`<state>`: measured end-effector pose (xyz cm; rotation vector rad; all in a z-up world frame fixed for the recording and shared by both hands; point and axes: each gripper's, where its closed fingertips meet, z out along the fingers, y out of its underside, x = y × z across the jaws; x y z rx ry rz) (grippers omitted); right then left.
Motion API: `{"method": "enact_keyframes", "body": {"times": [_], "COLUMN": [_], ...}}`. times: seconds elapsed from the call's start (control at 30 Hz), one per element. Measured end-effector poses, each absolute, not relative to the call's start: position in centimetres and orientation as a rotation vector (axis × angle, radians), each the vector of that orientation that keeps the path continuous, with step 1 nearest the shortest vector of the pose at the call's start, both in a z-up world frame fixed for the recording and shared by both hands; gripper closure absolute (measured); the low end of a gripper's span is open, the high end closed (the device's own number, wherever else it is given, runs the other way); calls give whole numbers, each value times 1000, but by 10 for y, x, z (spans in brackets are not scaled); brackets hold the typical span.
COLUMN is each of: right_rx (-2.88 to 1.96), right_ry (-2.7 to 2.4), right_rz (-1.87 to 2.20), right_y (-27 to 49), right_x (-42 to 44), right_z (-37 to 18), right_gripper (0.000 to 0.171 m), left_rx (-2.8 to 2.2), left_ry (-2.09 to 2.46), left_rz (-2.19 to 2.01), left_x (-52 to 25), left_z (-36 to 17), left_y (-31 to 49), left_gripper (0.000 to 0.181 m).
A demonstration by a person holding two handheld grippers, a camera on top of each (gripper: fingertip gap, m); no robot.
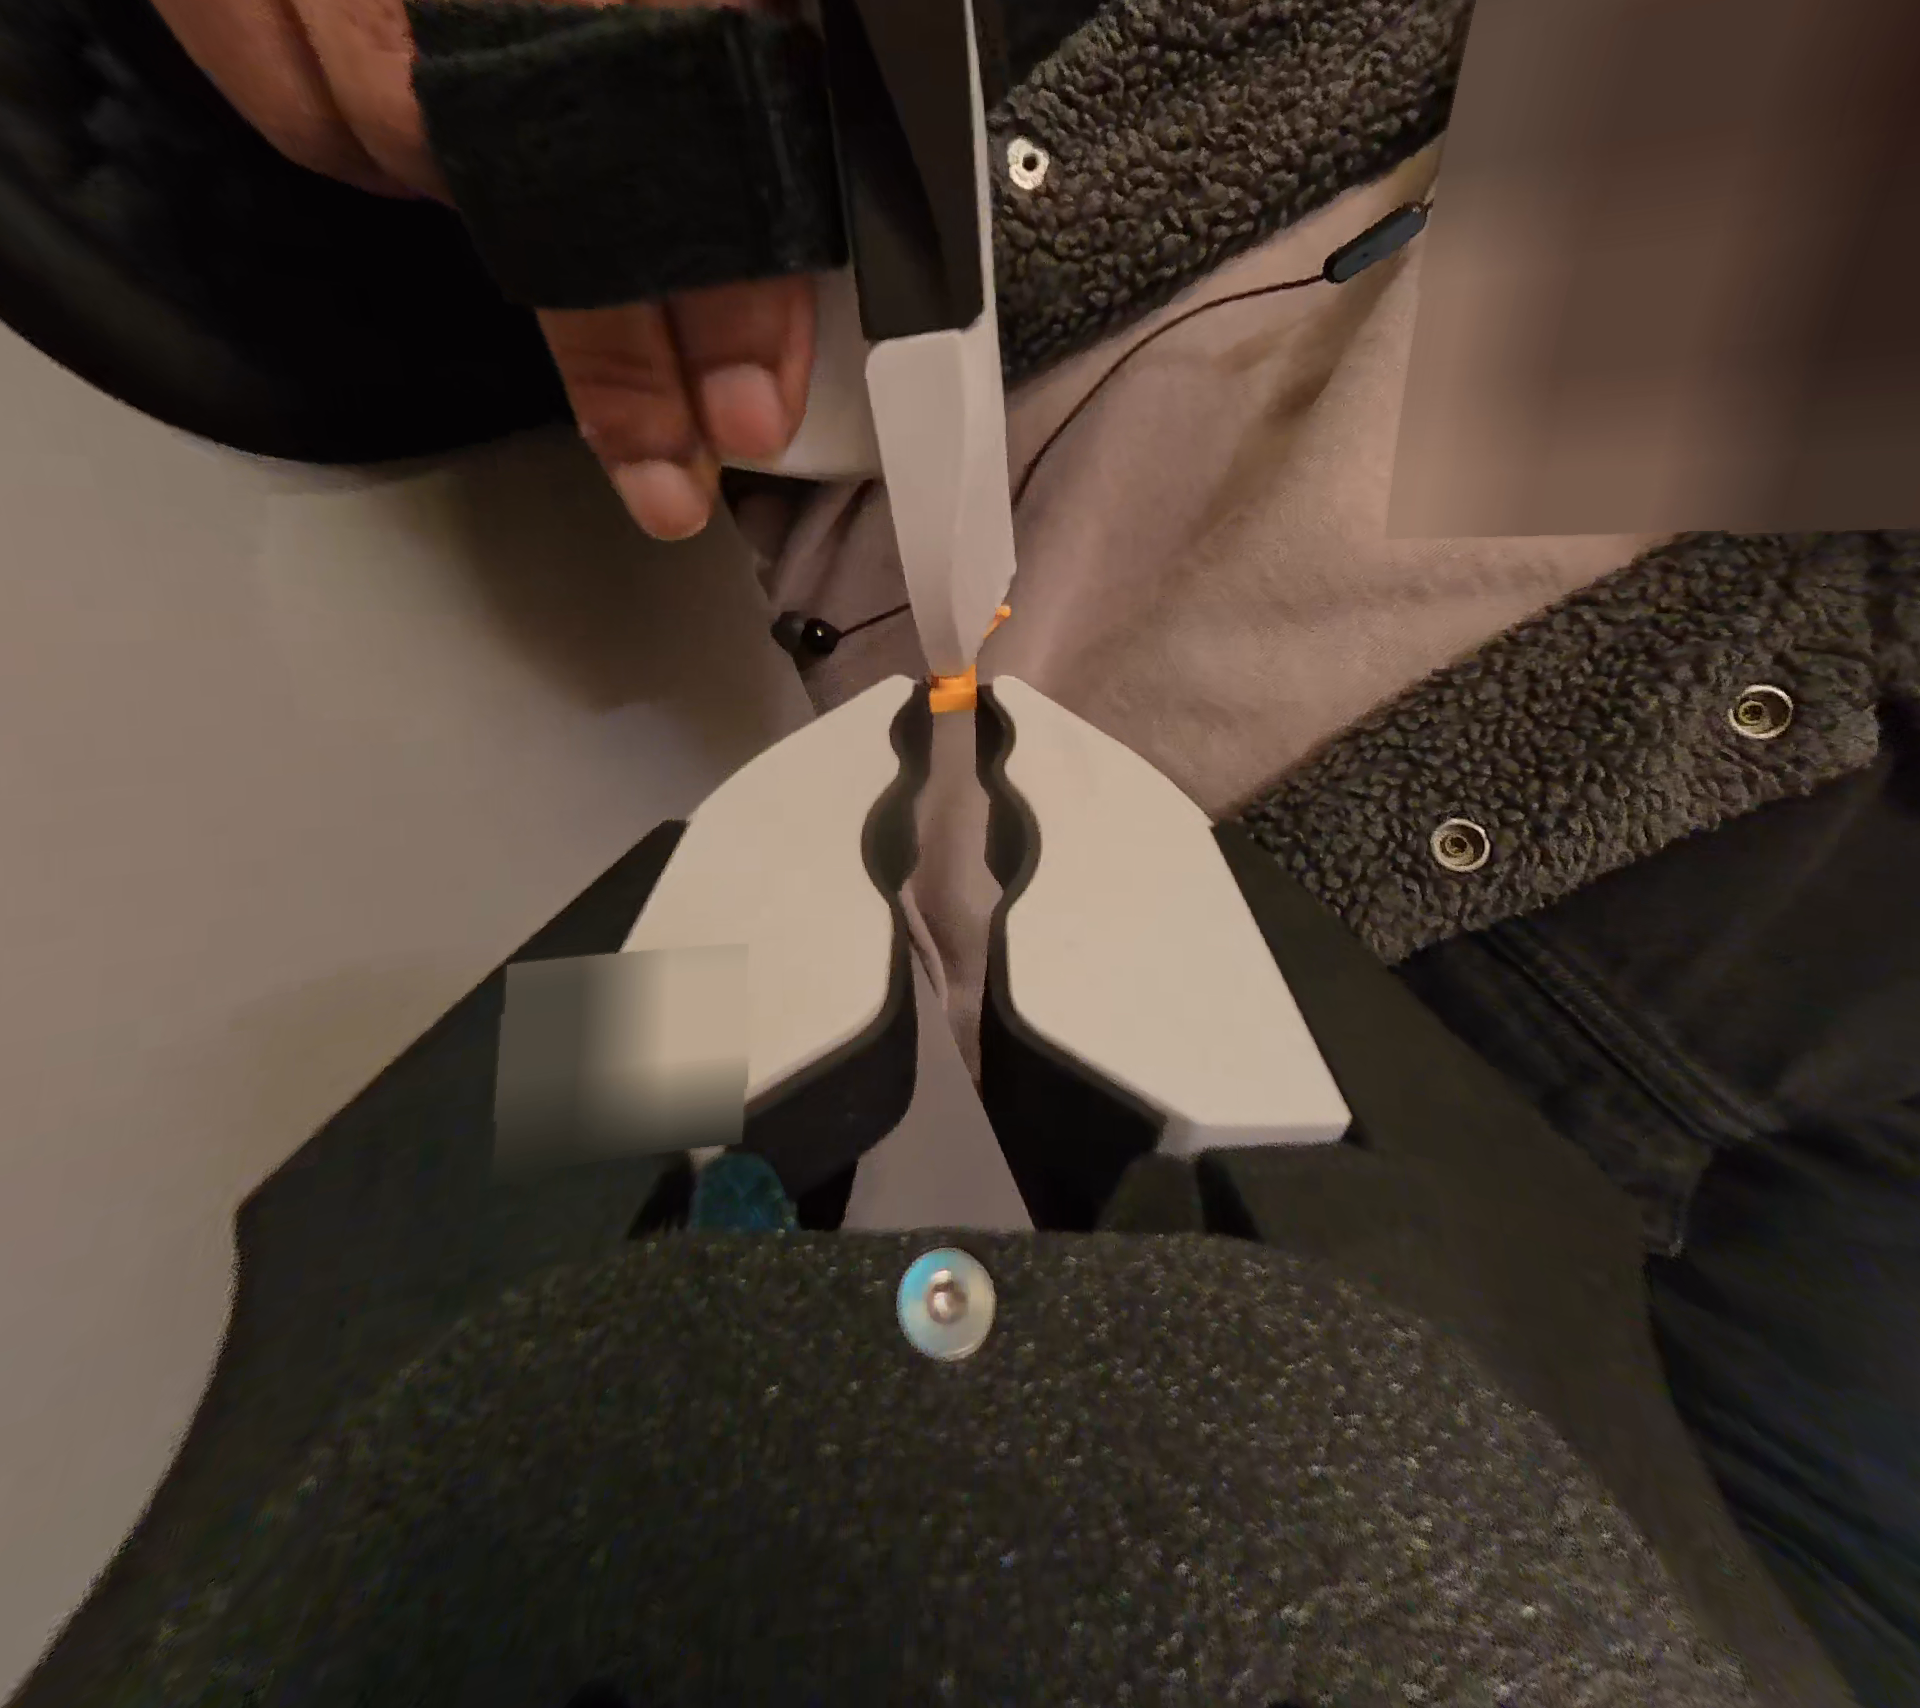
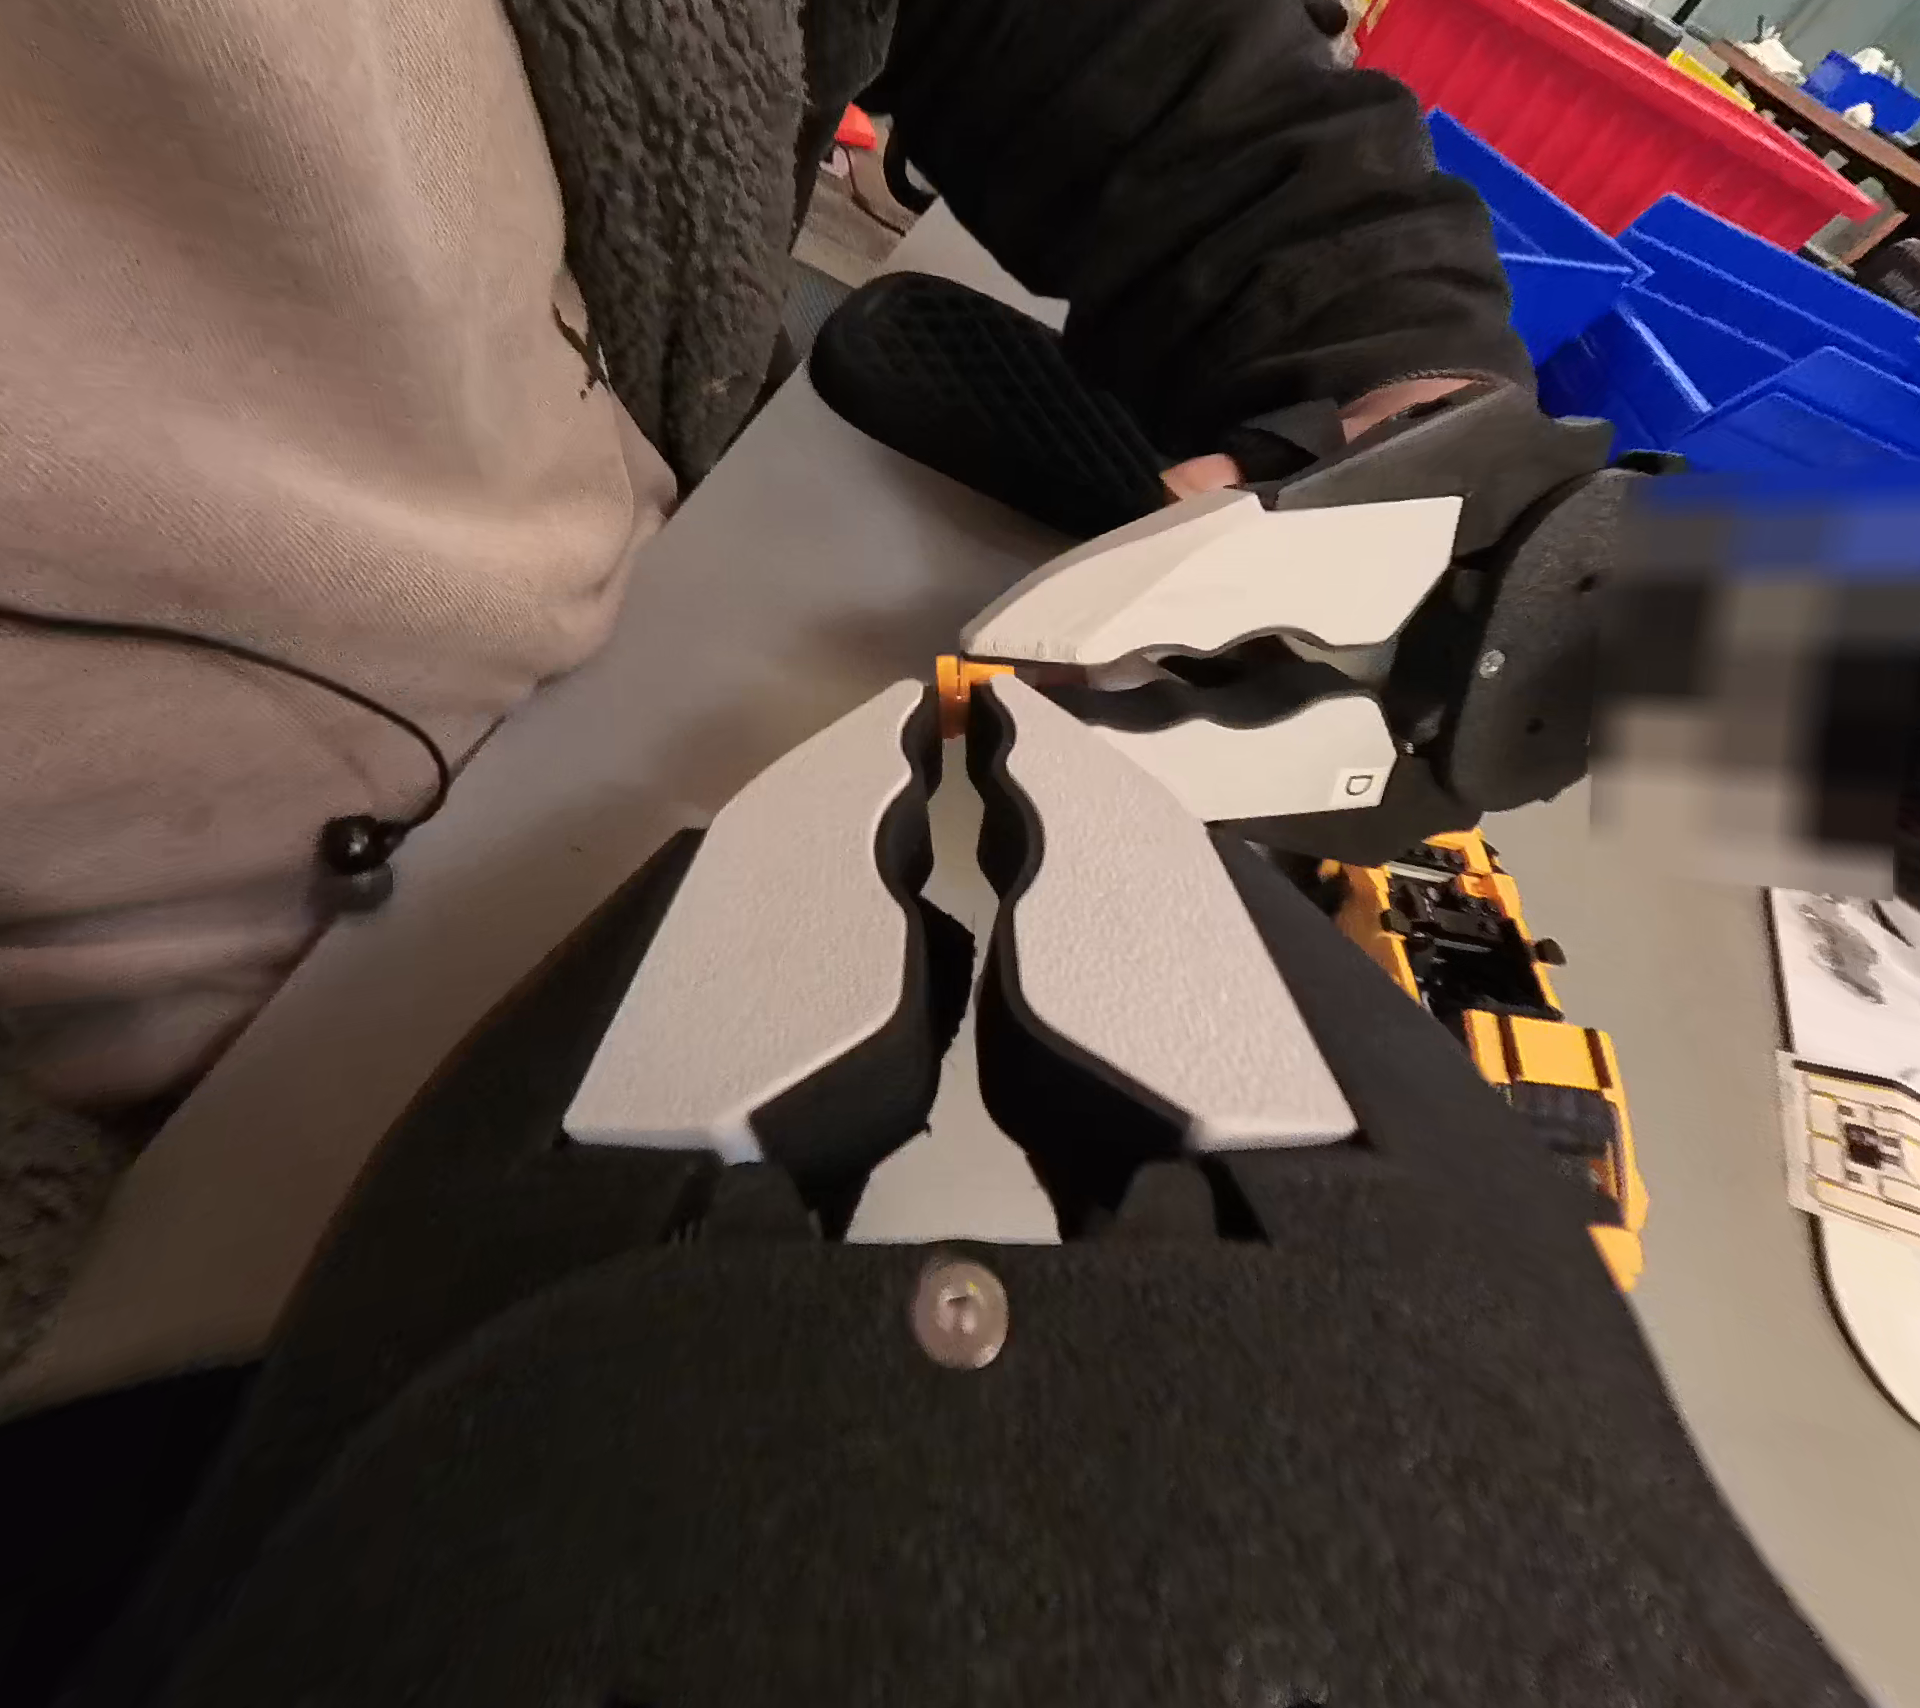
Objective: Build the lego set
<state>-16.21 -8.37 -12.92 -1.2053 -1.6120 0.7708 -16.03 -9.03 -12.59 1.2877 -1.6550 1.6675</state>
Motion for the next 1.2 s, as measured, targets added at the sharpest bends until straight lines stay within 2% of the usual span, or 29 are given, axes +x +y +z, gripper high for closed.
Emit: {"method": "enact_keyframes", "body": {"times": [0.27, 0.43, 0.57, 0.7, 0.77, 0.83, 0.87, 0.93, 1.2], "right_rx": [-1242, -1261, -1247, -1228, -1220, -1271, -1311, -1431, -1827], "right_ry": [-1494, -1412, -1391, -1440, -1468, -1457, -1458, -1430, -1375], "right_rz": [866, 911, 881, 784, 679, 590, 604, 698, 725], "right_y": [-78, -69, -63, -60, -56, -47, -46, -45, -29], "right_x": [-158, -152, -151, -155, -158, -159, -160, -160, -169], "right_z": [-119, -110, -107, -113, -118, -126, -130, -135, -175], "right_gripper": [166, 166, 166, 166, 167, 162, 150, 142, 145], "left_rx": [1361, 1522, 1675, 1700, 1746, 1847, 1910, 2032, 2182], "left_ry": [-1749, -1910, -1793, -1683, -1724, -1844, -1937, -2139, -2651], "left_rz": [1628, 1696, 1769, 1823, 1799, 1732, 1669, 1508, 991], "left_x": [-155, -151, -147, -149, -151, -154, -156, -163, -173], "left_z": [-116, -106, -106, -111, -116, -126, -133, -148, -190], "left_y": [-84, -70, -66, -64, -60, -51, -46, -36, -21], "left_gripper": [172, 157, 156, 171, 172, 173, 173, 173, 173]}}
